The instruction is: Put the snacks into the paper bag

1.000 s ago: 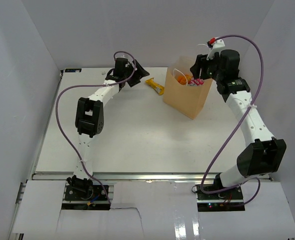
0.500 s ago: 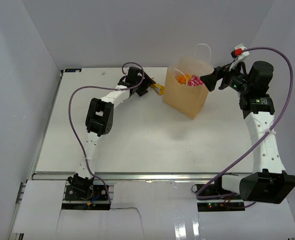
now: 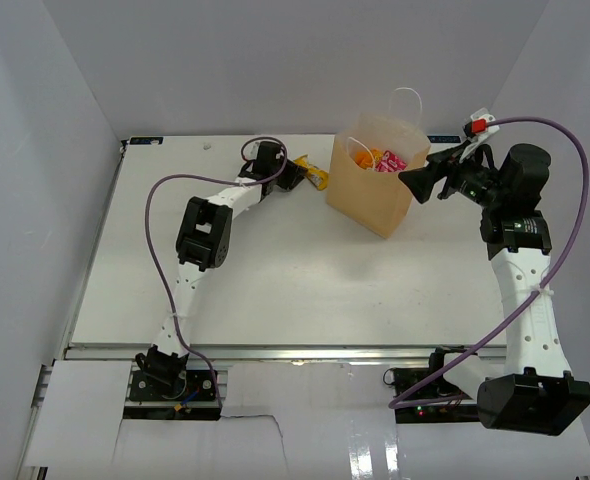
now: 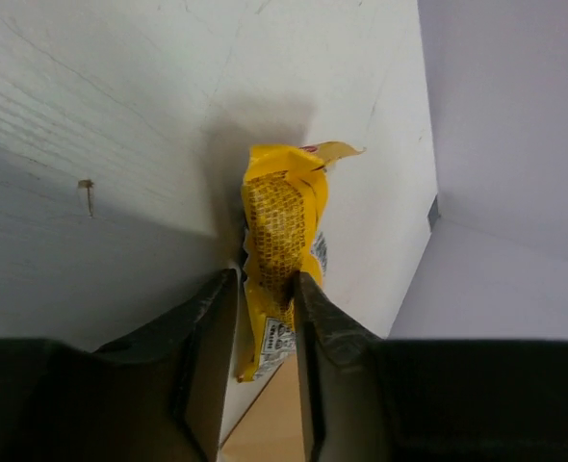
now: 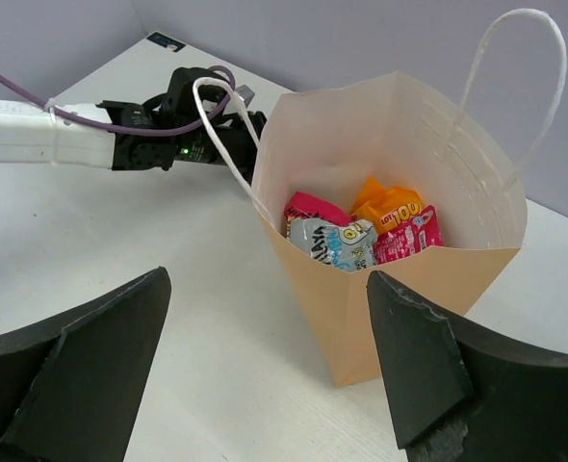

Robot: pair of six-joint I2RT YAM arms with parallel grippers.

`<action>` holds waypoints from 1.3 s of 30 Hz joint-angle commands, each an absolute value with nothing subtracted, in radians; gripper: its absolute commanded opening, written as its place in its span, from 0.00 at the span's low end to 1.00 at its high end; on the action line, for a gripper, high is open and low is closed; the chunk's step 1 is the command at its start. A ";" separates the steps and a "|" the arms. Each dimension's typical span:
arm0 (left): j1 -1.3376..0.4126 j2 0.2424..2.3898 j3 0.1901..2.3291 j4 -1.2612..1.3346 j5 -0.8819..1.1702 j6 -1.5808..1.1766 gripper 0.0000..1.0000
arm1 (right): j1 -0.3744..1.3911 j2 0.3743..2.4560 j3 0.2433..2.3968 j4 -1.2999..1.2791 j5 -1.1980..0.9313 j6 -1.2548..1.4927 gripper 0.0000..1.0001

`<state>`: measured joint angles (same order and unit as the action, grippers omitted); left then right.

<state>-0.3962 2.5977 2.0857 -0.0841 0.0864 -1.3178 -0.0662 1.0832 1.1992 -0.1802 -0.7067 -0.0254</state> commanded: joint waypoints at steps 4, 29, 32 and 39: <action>-0.393 2.600 2.017 -0.041 0.130 -1.345 0.24 | -0.071 1.065 1.212 -0.189 -0.772 -0.050 0.88; -0.230 1.861 1.182 0.425 0.672 -0.832 0.00 | 0.162 1.042 1.272 -0.714 -0.988 -0.654 0.80; -0.229 1.741 1.086 0.433 0.781 -0.775 0.00 | 0.322 1.020 1.175 -0.555 -0.816 -0.439 0.77; -0.267 1.470 0.824 0.442 0.894 -0.729 0.00 | 0.432 1.161 1.155 -0.301 -0.585 0.110 0.94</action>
<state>-0.2478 1.5627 0.8898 0.4217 0.8043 -0.7834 0.4057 1.1130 1.1492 -0.4789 -0.7330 -0.1947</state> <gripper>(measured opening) 0.097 0.930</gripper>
